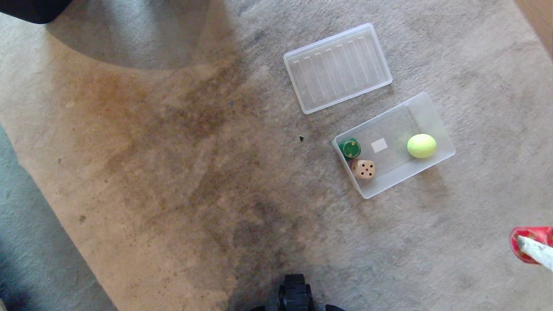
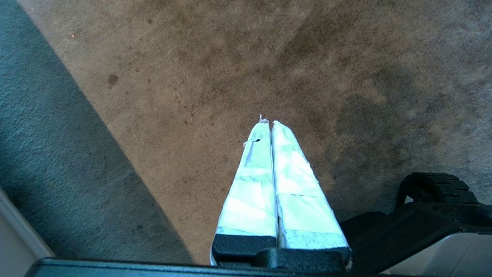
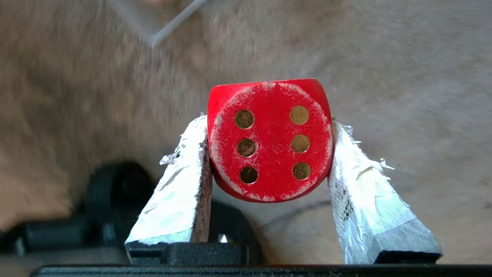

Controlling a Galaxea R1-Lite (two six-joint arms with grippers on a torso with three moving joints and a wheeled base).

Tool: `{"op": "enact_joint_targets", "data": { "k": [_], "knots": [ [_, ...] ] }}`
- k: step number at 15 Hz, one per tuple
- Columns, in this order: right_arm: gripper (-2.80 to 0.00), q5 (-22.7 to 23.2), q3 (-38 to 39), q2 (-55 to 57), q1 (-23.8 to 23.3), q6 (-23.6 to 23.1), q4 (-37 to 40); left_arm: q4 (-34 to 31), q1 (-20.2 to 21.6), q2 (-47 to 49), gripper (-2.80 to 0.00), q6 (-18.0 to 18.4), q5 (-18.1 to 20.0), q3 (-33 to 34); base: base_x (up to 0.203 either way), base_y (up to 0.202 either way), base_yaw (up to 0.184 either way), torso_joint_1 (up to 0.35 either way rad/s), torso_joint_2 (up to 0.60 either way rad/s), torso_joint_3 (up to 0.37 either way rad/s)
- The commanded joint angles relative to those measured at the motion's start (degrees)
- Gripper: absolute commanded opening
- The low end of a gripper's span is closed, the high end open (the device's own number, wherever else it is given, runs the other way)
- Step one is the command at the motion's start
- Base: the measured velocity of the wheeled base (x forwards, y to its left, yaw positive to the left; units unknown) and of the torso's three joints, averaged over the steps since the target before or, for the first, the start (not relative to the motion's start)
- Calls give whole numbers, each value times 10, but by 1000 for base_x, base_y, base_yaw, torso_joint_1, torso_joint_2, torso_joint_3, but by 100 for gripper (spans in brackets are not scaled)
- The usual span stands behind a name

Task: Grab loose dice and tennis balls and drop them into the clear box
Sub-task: Put the toys in the box

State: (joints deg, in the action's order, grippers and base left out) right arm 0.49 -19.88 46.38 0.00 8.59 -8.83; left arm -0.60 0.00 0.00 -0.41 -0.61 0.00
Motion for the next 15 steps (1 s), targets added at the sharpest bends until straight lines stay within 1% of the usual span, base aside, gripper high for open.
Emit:
{"op": "enact_joint_targets", "data": {
  "k": [1, 2, 4, 6, 9, 11, 13, 15],
  "knots": [
    [-280, -1, -31, 183, 0, 11, -96, 0, 0, 0, -280, 0, 0, 0, 0, 0, 0, 0, 0, 0],
    [-280, -1, -45, 247, 0, 15, -143, 0, 0, 0, -280, 0, 0, 0, 0, 0, 0, 0, 0, 0],
    [-280, -2, -74, 329, 0, 24, -227, 0, 0, 0, -280, 0, 0, 1, 0, 0, 0, 0, 0, 0],
    [-280, -2, -125, 424, 1, 39, -302, 1, 0, 0, -280, 0, 0, 0, 0, 0, 0, 0, 0, 0],
    [-280, 3, -168, 521, 15, 53, -434, 0, 0, 0, -280, 0, 0, 0, 0, 0, 0, 0, 0, 0],
    [-280, 5, -188, 543, 29, 57, -475, 1, 0, 0, -280, 0, 0, 0, 0, 0, 0, 0, 0, 0],
    [-280, 5, -221, 589, 63, 59, -523, 0, 0, 0, -280, 0, 0, 0, 0, 0, 0, 0, 0, 0],
    [-280, 6, -224, 592, 66, 59, -529, 0, 0, 0, -280, 0, 0, 0, 0, 0, 0, 0, 0, 0]
  ]
}}
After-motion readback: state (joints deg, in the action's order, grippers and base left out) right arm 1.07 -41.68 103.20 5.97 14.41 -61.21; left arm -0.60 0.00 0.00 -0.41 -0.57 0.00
